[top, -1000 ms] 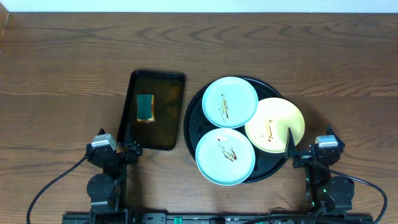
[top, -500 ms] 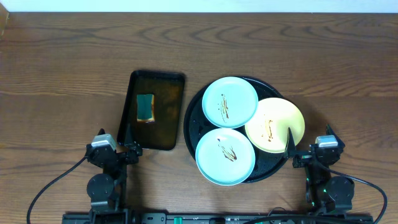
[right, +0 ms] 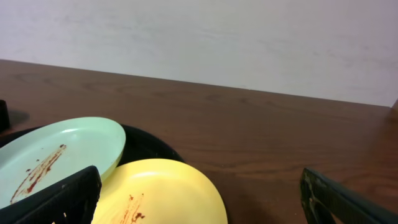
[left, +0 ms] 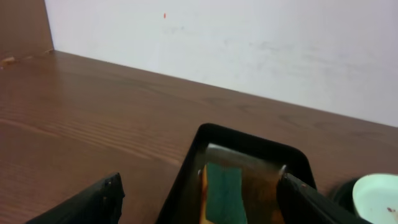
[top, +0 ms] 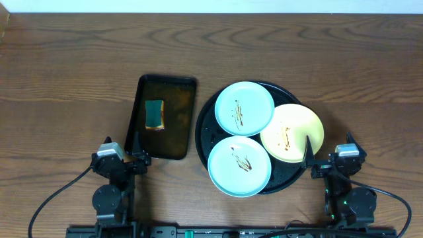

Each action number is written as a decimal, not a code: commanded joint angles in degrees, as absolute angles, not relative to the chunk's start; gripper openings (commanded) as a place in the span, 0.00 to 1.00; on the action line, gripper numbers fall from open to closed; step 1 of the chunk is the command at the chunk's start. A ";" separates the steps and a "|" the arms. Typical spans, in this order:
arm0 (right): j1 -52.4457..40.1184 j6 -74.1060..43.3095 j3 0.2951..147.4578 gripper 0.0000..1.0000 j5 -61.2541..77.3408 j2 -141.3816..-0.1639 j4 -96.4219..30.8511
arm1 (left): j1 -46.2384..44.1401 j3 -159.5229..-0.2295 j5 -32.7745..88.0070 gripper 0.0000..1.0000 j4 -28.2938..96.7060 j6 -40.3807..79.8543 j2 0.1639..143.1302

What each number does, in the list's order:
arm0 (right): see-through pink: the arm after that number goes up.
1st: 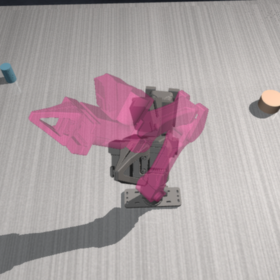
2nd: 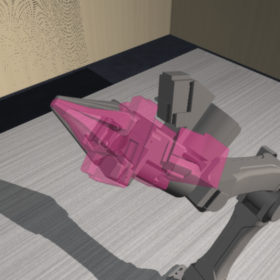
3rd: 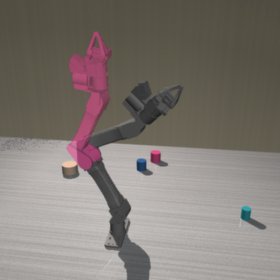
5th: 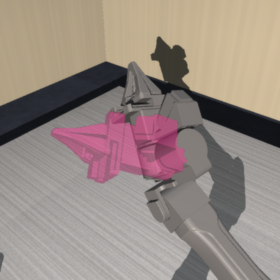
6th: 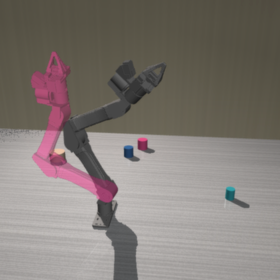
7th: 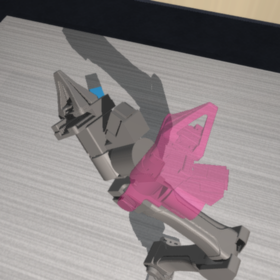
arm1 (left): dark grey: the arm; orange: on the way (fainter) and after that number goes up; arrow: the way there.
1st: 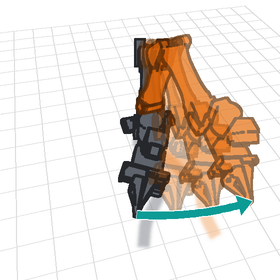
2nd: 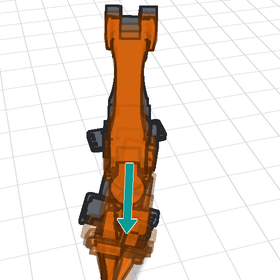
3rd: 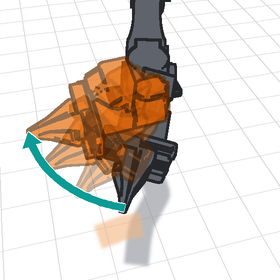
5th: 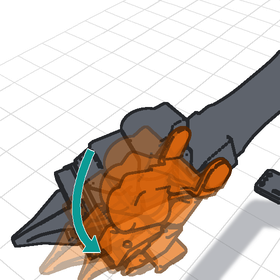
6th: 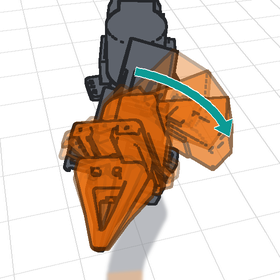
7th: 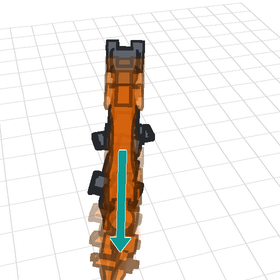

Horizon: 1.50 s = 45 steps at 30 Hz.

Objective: Clean dirty plates on tray and stack at the side

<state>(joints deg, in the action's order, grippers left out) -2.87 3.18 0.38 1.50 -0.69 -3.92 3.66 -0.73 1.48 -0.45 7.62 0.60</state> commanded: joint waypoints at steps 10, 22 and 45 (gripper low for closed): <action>-2.98 2.63 0.32 0.99 1.54 -0.38 -4.16 | 3.95 -7.81 2.59 0.79 4.16 13.82 1.98; -2.98 2.63 0.32 0.99 1.54 -0.38 -4.16 | 3.95 -20.14 6.26 0.79 13.28 13.82 17.47; -2.98 2.61 0.32 0.99 1.56 -0.40 -4.12 | 3.95 -31.88 12.56 0.79 31.81 13.82 36.45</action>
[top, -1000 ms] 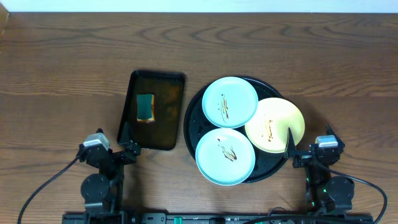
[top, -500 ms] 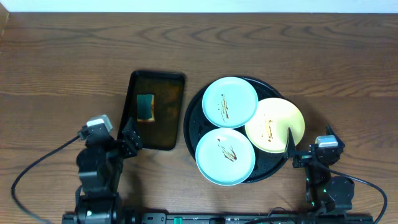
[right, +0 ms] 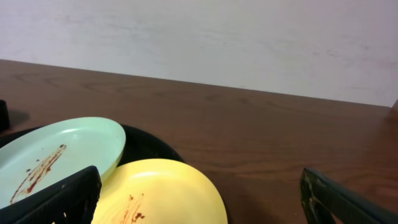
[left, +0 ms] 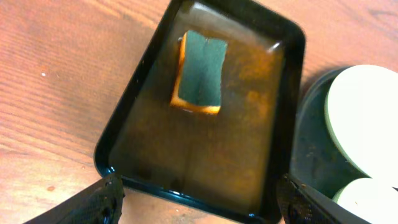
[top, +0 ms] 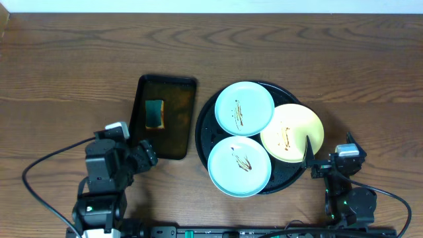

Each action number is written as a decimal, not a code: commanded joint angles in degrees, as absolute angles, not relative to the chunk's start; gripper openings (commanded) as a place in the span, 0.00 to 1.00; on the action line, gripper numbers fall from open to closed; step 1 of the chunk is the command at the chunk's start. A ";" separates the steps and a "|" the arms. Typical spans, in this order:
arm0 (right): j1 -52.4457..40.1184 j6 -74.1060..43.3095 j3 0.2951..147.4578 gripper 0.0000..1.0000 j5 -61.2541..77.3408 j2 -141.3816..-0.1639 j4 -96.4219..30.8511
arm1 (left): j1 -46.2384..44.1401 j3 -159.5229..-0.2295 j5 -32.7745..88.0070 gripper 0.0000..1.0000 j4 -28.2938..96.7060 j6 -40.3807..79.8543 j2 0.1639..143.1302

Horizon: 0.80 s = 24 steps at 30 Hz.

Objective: Clean dirty plates on tray and stack at the side

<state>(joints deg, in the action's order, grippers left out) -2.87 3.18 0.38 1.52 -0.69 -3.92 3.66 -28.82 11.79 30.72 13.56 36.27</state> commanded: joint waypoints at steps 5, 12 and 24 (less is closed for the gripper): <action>-2.98 2.61 0.32 0.99 1.56 -0.40 -4.14 | 3.97 -33.54 12.47 0.79 32.36 13.82 36.49; -2.98 0.89 0.32 0.99 1.58 -0.40 -4.10 | 3.95 -33.52 11.97 0.83 30.87 13.82 36.56; -2.98 -8.78 6.22 0.99 0.19 -3.51 -13.13 | 3.95 -35.09 5.54 0.98 29.95 12.36 39.11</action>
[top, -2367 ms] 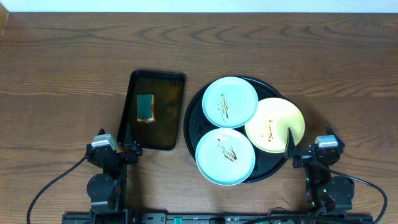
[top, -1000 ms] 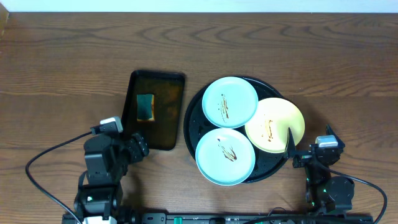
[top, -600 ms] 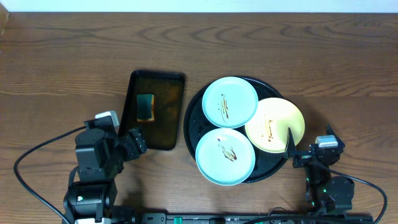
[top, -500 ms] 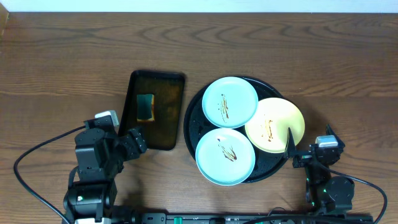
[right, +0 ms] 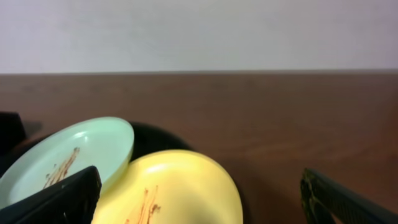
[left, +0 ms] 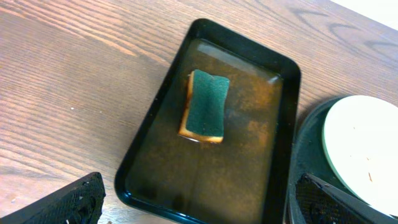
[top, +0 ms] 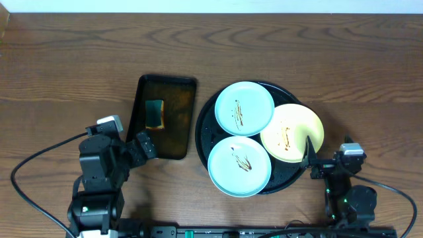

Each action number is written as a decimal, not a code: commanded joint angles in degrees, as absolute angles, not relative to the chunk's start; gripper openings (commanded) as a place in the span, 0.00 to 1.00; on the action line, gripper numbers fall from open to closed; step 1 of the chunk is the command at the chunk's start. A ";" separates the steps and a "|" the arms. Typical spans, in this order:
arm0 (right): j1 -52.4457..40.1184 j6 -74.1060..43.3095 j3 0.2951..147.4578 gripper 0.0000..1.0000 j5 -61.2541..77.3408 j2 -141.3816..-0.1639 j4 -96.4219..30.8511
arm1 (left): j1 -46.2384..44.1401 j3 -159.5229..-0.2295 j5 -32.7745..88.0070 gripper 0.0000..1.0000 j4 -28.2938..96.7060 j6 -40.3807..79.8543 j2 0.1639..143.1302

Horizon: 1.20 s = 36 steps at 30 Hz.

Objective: Clean dirty plates on tray and stack at the side
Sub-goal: 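Move left gripper over the sponge and right gripper to the plates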

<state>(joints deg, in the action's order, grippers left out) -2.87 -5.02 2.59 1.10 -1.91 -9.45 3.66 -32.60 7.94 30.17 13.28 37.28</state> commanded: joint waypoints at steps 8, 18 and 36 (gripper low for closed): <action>-2.96 -11.35 17.87 0.99 1.45 -17.67 -20.93 | 3.95 -44.95 5.52 0.98 34.92 12.38 52.47; -2.98 -8.69 41.71 0.99 7.79 -47.51 -35.46 | 3.95 -62.41 5.56 0.98 53.89 12.32 68.27; -3.20 -6.61 54.78 0.88 18.87 -66.02 -36.14 | 0.64 -64.95 5.54 0.99 45.36 8.54 74.15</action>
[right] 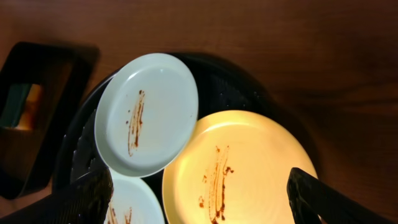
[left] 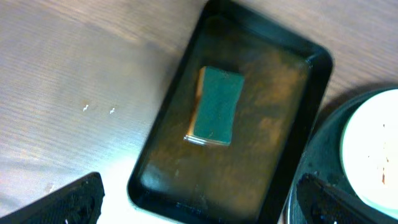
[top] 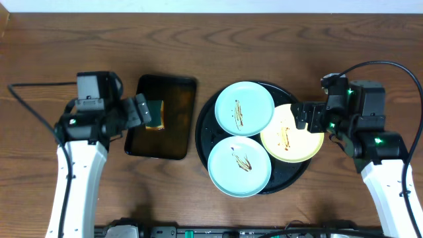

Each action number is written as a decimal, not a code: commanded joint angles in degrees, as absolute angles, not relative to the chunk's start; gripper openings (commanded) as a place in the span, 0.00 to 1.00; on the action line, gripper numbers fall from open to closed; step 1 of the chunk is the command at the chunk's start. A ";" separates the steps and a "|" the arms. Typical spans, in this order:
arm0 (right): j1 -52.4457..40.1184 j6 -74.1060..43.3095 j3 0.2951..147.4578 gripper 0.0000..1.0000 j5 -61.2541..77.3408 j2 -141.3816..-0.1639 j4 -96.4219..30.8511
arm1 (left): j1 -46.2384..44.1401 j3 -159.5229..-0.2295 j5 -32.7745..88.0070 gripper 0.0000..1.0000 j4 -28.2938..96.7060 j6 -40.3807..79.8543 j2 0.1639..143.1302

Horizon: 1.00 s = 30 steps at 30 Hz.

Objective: Clean dirty plates on tray and stack at the side
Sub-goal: 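Move left gripper over the sponge and right gripper to the plates, then lower left gripper and pinch the green-orange sponge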

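Three dirty plates lie on a round black tray: a pale blue one at the back, a yellow one on the right, and a pale blue one in front. All have brown streaks. A green and yellow sponge lies in a rectangular black tray of brownish water. My left gripper hangs open over that tray's left side, with the sponge ahead of it. My right gripper is open above the yellow plate. Neither gripper holds anything.
Bare wooden table surrounds both trays. The two trays sit close together with a narrow gap between them. A white wall runs along the far edge. Cables trail from both arms toward the front edge.
Both arms have risen from near the front edge and now reach out. The left gripper is over the sponge tray and the right is over the yellow plate. Plates and sponge lie unmoved.
Both arms first rested low at the front edge, looking level across the table. Then the left arm was lifted and looked down at the sponge tray while the right stayed put. Later the right had shifted slightly. Now both hang open over the trays.
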<state>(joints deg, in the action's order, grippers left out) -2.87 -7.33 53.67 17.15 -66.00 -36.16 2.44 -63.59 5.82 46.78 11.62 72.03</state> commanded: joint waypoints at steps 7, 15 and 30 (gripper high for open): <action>-3.20 -6.81 54.78 0.89 18.90 -66.02 -36.58 | -3.05 -64.95 3.40 0.94 40.47 5.41 83.90; -3.20 -6.79 54.78 0.89 18.87 -66.02 -37.06 | -2.98 -64.95 4.03 0.83 36.91 5.61 95.72; -3.20 -6.81 54.78 0.88 18.90 -66.02 -37.08 | -2.98 -64.84 3.99 0.71 30.68 5.65 104.53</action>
<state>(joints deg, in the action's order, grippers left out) -2.87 -7.18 53.69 18.28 -66.02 -37.04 -3.07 -63.64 4.49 30.87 5.98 103.39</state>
